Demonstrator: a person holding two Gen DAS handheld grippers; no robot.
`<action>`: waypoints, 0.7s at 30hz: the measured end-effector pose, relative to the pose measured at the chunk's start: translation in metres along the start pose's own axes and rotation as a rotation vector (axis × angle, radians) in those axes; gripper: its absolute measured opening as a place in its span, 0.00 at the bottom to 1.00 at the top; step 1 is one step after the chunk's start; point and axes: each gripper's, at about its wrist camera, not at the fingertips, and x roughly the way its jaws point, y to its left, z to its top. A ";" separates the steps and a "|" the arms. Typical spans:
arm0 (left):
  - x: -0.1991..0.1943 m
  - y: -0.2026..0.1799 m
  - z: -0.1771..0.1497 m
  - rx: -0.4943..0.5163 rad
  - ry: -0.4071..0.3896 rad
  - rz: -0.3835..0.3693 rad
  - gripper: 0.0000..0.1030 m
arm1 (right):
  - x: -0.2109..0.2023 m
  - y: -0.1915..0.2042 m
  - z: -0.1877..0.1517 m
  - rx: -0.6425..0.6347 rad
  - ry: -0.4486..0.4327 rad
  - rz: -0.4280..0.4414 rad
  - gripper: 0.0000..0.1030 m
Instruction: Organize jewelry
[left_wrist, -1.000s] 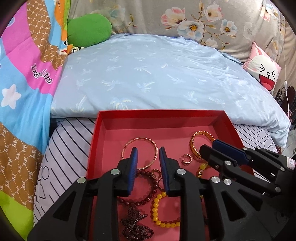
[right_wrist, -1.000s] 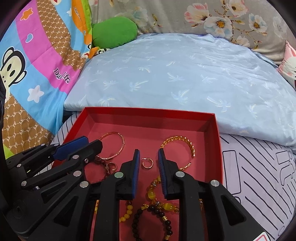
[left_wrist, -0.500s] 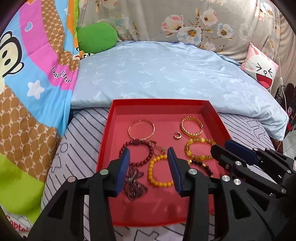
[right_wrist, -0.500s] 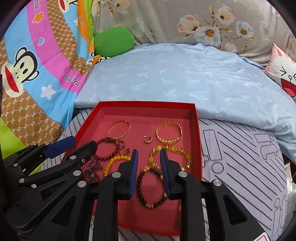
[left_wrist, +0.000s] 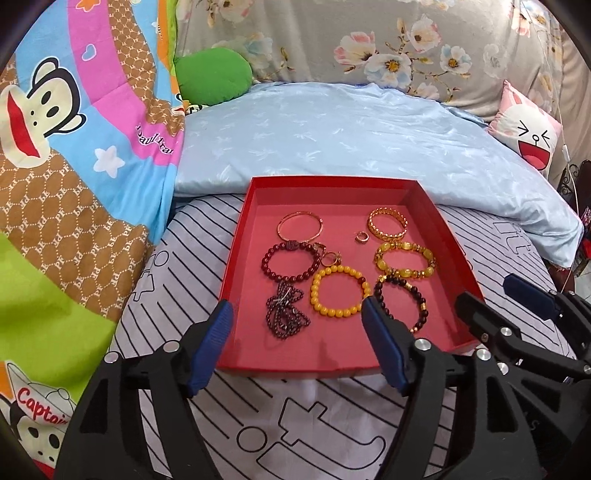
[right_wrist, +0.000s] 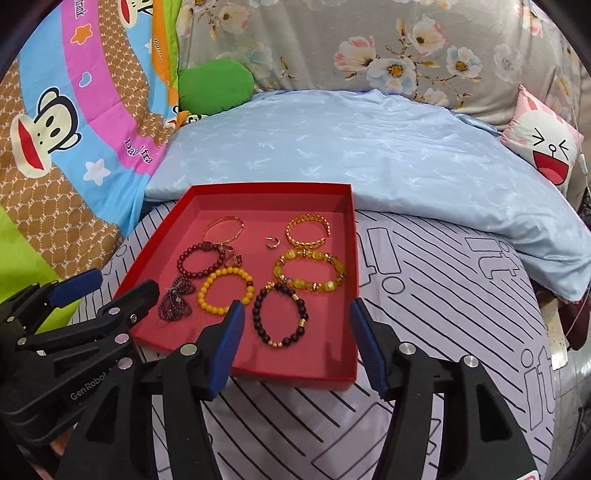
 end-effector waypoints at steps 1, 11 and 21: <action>-0.001 0.000 -0.002 -0.002 0.001 0.001 0.70 | -0.002 -0.001 -0.001 -0.004 -0.002 -0.006 0.58; -0.007 0.009 -0.019 -0.048 0.006 0.016 0.86 | -0.013 -0.007 -0.018 0.023 -0.005 -0.034 0.75; -0.012 0.015 -0.031 -0.059 0.005 0.022 0.87 | -0.021 -0.006 -0.028 0.037 -0.034 -0.046 0.94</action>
